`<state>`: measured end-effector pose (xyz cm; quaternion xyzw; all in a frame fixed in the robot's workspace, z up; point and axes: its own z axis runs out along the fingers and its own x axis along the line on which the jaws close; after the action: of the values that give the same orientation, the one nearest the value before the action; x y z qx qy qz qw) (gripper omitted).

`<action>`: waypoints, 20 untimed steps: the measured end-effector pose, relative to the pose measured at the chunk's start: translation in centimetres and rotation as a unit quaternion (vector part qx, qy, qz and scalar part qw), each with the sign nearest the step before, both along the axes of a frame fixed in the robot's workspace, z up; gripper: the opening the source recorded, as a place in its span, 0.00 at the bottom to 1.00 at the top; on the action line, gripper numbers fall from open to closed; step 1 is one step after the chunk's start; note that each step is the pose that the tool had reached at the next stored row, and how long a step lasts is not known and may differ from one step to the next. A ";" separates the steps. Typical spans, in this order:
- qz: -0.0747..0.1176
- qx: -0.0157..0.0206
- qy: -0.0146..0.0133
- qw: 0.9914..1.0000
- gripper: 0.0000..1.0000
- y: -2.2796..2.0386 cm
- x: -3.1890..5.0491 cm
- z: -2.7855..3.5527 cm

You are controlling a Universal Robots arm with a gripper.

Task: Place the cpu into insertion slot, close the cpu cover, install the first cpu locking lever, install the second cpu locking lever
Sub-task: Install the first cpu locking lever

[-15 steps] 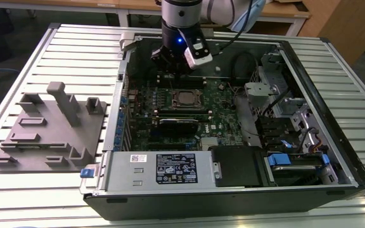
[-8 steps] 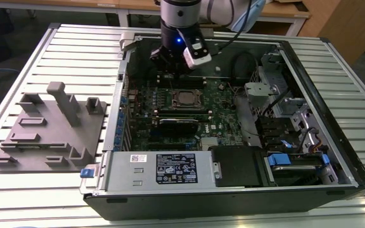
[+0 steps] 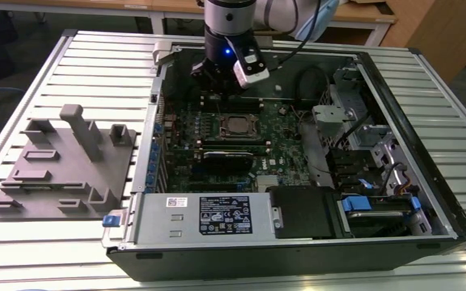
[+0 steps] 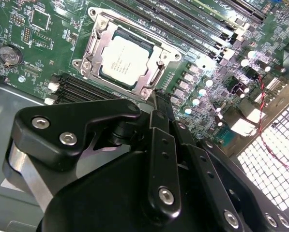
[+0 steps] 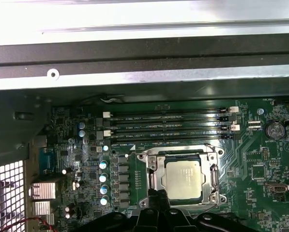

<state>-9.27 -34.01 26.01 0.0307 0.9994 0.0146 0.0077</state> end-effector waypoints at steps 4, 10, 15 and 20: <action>0.000 0.000 0.000 1.000 0.10 0.00 -0.34 0.00; 0.000 0.000 0.000 1.000 0.10 0.00 -0.83 0.00; 0.000 0.000 0.000 1.000 0.10 0.00 -0.89 0.00; 0.000 0.000 0.000 1.000 0.10 -0.01 -1.06 0.00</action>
<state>-10.33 -34.02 26.01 0.0306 0.9994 0.0146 0.0076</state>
